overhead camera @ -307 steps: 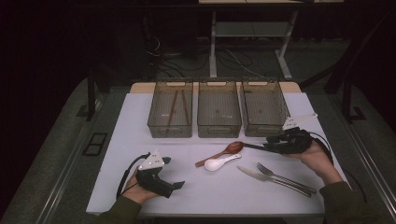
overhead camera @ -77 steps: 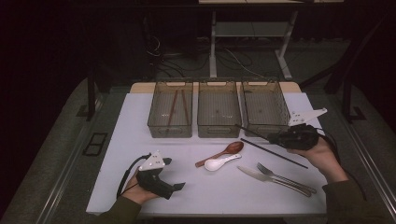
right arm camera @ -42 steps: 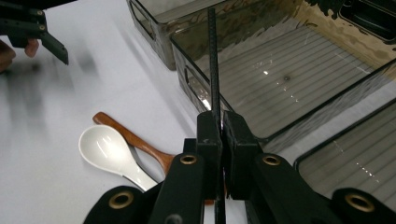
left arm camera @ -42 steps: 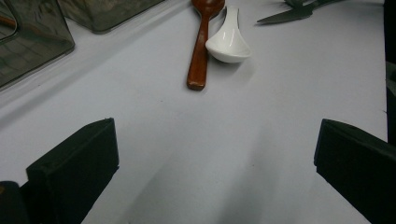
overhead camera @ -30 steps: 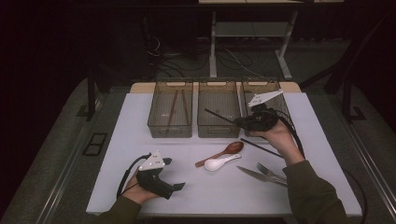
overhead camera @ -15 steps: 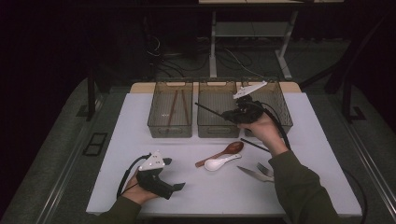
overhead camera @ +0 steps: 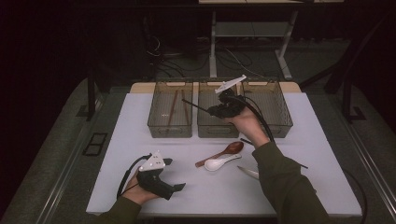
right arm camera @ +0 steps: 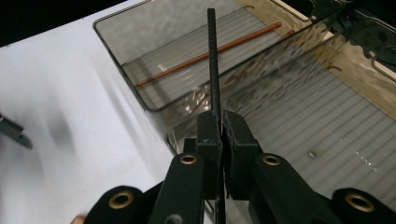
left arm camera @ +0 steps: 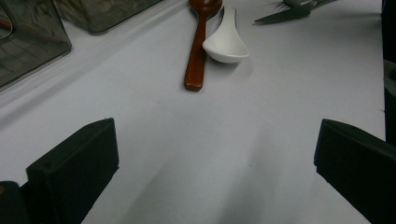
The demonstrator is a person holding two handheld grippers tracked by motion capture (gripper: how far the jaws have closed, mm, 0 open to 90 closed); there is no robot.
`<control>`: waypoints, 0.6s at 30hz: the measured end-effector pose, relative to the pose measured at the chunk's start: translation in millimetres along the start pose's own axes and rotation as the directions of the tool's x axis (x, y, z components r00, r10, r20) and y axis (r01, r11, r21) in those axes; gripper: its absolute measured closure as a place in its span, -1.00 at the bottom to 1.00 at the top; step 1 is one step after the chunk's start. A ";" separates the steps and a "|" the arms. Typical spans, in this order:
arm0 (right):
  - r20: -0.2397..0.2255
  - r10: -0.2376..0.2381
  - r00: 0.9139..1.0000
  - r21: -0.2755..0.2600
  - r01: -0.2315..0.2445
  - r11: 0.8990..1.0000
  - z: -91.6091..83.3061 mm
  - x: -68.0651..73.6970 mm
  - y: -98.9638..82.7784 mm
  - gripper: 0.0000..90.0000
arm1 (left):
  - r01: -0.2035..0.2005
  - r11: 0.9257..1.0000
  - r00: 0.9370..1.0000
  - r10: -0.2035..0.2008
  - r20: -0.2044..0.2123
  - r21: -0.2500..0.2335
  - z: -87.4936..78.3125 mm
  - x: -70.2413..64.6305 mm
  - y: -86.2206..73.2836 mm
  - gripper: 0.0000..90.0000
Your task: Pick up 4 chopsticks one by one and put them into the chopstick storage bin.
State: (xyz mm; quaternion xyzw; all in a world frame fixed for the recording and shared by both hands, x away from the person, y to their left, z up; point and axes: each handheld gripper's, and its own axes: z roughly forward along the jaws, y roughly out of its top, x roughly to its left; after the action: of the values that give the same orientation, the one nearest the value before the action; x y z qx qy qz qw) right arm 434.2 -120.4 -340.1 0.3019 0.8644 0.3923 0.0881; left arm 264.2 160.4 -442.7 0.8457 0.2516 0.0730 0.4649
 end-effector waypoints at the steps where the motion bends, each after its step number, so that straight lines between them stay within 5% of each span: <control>1: 0.001 0.000 1.000 0.001 0.000 1.000 3.5 0.7 2.4 0.91 | -0.008 1.000 1.000 0.008 -0.001 -0.001 0.1 0.5 0.2 -1.00; 18: 0.031 0.033 0.999 0.073 -0.035 0.997 68.5 8.3 46.9 0.91 | -0.023 1.000 1.000 0.023 0.010 -0.001 1.0 -2.5 1.7 -1.00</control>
State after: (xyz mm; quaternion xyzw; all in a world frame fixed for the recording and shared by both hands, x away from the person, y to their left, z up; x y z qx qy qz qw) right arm 475.4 -48.8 -351.5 0.3253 0.8715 0.3572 0.0834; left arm 263.0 157.7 -441.6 0.8487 0.2394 0.0744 0.4657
